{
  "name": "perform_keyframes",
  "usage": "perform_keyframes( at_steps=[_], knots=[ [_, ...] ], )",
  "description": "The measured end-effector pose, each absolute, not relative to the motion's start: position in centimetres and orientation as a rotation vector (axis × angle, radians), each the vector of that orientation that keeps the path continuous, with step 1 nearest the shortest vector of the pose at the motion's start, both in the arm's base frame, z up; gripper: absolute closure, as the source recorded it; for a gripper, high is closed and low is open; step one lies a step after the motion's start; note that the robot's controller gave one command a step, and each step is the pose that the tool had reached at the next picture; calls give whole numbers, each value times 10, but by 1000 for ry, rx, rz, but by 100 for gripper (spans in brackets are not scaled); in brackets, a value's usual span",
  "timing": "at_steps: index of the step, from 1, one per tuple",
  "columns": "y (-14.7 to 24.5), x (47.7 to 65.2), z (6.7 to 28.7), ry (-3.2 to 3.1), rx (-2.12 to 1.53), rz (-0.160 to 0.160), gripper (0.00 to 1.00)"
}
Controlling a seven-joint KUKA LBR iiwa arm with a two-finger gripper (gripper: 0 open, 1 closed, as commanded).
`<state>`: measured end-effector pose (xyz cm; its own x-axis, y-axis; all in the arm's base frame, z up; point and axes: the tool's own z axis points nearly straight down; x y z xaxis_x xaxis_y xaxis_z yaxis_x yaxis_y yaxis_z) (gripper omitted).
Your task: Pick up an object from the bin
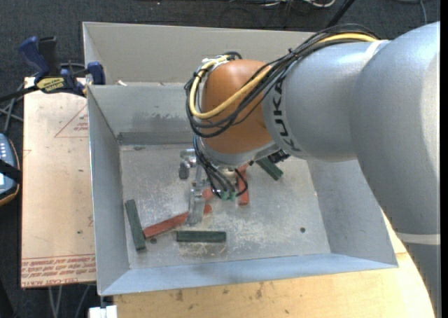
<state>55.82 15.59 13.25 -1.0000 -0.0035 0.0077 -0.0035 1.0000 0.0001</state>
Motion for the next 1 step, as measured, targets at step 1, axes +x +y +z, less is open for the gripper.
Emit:
perform_keyframes(
  at_steps=[1],
  knots=[
    [155, 560, 137, -3142, 1, -2, 0]
  ],
)
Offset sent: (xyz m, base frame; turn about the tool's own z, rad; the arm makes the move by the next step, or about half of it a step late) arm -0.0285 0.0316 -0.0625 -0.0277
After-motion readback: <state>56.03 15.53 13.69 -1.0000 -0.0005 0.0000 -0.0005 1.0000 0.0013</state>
